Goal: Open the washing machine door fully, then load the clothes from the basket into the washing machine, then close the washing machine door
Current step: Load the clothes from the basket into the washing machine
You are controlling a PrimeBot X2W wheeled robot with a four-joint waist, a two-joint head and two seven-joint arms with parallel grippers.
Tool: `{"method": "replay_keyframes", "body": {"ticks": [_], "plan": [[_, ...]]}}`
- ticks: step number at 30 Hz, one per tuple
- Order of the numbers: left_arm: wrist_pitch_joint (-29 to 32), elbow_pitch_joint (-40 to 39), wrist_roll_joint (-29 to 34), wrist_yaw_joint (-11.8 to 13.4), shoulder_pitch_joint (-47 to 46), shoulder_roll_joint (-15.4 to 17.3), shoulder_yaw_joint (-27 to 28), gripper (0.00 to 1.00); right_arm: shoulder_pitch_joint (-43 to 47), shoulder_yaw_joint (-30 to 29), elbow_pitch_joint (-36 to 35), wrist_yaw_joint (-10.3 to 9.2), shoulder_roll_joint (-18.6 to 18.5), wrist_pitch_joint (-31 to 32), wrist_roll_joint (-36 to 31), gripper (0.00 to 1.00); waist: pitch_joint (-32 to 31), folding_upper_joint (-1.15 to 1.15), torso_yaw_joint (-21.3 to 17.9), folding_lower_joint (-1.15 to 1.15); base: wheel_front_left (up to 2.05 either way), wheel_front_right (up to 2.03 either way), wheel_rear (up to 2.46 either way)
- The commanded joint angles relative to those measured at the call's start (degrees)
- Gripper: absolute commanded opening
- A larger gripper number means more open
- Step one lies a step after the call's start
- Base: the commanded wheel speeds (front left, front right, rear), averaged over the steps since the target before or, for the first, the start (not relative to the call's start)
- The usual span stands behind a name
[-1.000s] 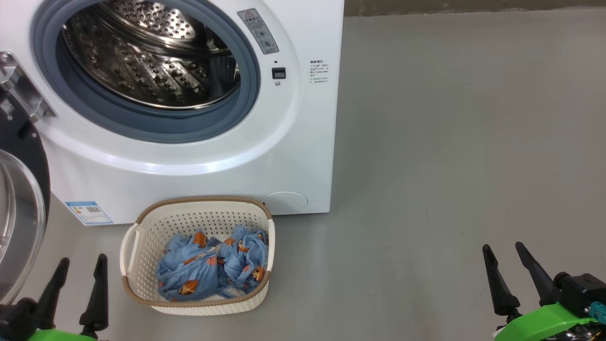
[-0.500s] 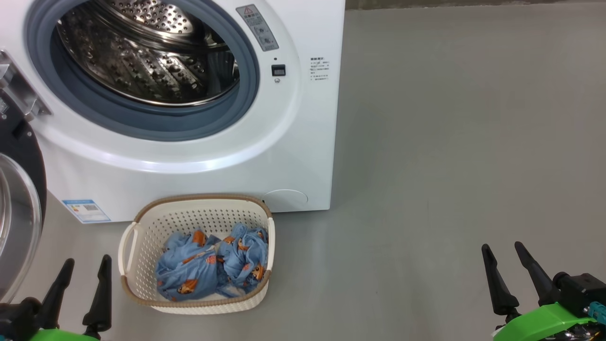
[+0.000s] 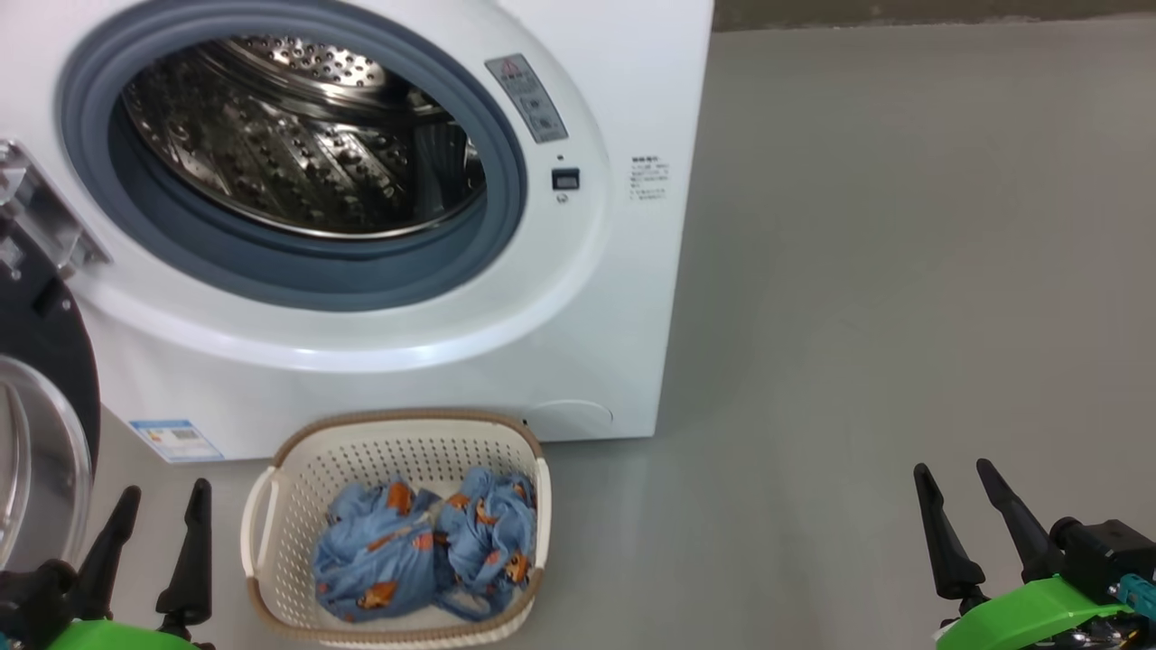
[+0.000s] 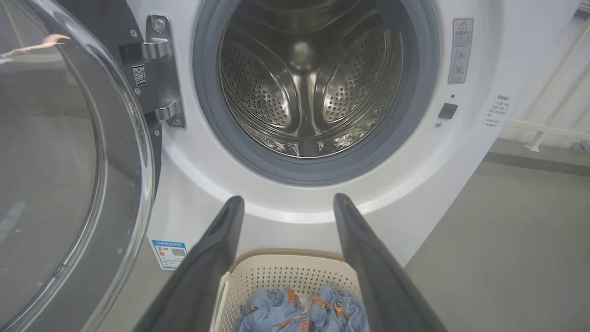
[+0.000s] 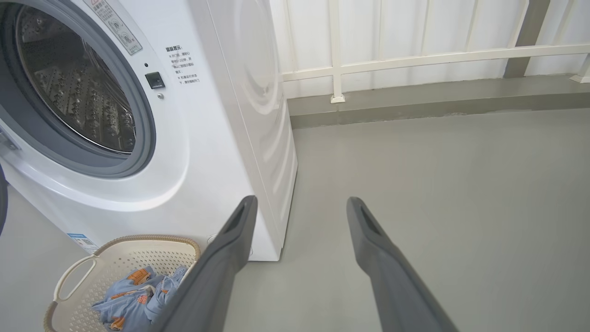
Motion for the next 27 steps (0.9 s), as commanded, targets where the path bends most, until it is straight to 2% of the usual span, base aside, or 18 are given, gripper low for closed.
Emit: {"method": "replay_keyframes", "body": {"ticks": [1, 8, 18, 27], "plan": [[-0.4, -0.9, -0.1, 0.1, -2.9, 2.2, 2.1, 1.00, -1.2, 1.4, -1.5, 0.09, -0.6, -0.7, 0.1, 1.00, -0.1, 0.00, 0.0, 0.00, 0.90, -1.23, 0.34], [-0.4, -0.8, 0.6, 0.1, -2.5, 1.3, 2.2, 1.00, -1.0, 1.7, -1.5, 0.09, -0.4, -0.7, 0.1, 1.00, -0.2, 0.00, 0.0, 0.00, 0.59, -0.63, 0.04], [-0.4, 0.3, 0.2, 0.1, -2.0, -1.0, 2.1, 1.00, -1.5, 1.9, -1.9, 0.09, -0.2, -0.7, -0.1, 1.00, 1.0, 0.00, -0.1, 0.00, 0.01, -0.01, 0.00], [-0.4, 3.7, -0.1, 0.1, -2.9, -2.3, -0.3, 1.00, -3.1, 2.4, -2.5, 0.09, 1.0, -0.7, -0.8, 1.00, 4.0, 0.00, -0.6, 0.00, 0.00, 0.00, 0.00]]}}
